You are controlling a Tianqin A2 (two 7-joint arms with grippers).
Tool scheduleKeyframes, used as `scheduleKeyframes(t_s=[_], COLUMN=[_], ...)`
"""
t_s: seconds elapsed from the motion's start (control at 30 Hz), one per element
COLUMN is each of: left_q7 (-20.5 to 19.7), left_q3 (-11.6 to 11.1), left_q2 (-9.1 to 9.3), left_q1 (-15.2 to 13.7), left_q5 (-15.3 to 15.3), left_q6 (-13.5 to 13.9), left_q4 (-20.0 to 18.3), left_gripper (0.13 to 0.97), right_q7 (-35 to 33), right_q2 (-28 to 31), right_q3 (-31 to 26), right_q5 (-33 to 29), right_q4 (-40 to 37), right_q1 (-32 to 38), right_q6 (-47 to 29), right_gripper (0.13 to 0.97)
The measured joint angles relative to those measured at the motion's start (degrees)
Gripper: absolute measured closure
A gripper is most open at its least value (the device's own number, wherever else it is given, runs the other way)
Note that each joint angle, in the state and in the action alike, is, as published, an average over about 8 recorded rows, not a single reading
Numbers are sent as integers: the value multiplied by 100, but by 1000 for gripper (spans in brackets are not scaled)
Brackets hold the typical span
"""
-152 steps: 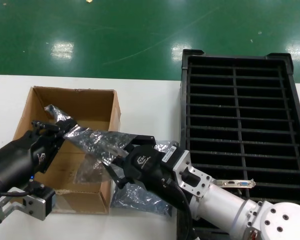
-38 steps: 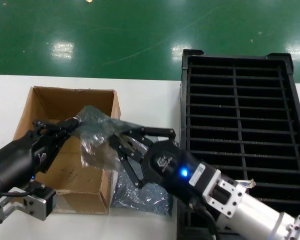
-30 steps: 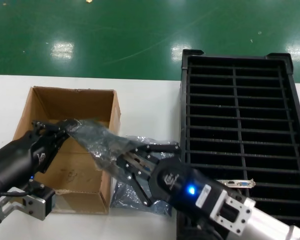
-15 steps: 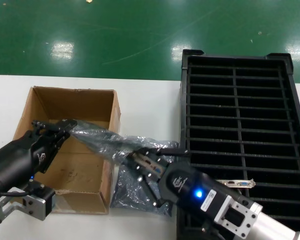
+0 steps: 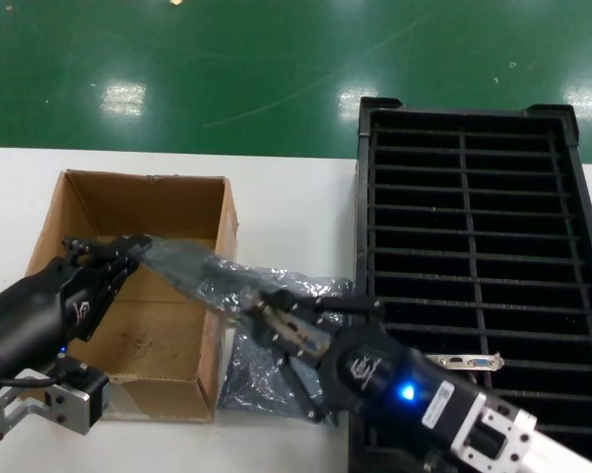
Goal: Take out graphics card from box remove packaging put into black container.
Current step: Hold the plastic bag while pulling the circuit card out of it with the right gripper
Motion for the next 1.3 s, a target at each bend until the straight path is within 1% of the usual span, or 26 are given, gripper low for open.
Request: scheduleKeyframes(t_s=[0.27, 0.47, 0.57, 0.73, 0.97, 1.13, 1.3], left_q7=[0, 0, 0, 0, 0, 0, 0], left_q3=[0, 0, 0, 0, 0, 0, 0], left_q2=[0, 0, 0, 0, 0, 0, 0], left_q1=[0, 0, 0, 0, 0, 0, 0], left_q5=[0, 0, 0, 0, 0, 0, 0], left_q6=[0, 0, 0, 0, 0, 0, 0], left_q4=[0, 0, 0, 0, 0, 0, 0], left_gripper=[958, 958, 958, 958, 958, 958, 958], right_q7=[33, 265, 590, 1330, 2355, 2970, 3457], right_q2=[221, 539, 815, 1408, 2346, 2970, 3555], right_q3=[-69, 84, 200, 446, 1004, 1407, 1739], right_q5=[40, 77, 77, 115, 464, 731, 944], right_q4=[361, 822, 1081, 1458, 1870, 2031, 1984], right_q1=[-151, -257, -300, -337, -331, -297, -223], right_q6=[-235, -233, -167, -81, -188, -316, -509], right_gripper=[905, 905, 905, 905, 905, 905, 905])
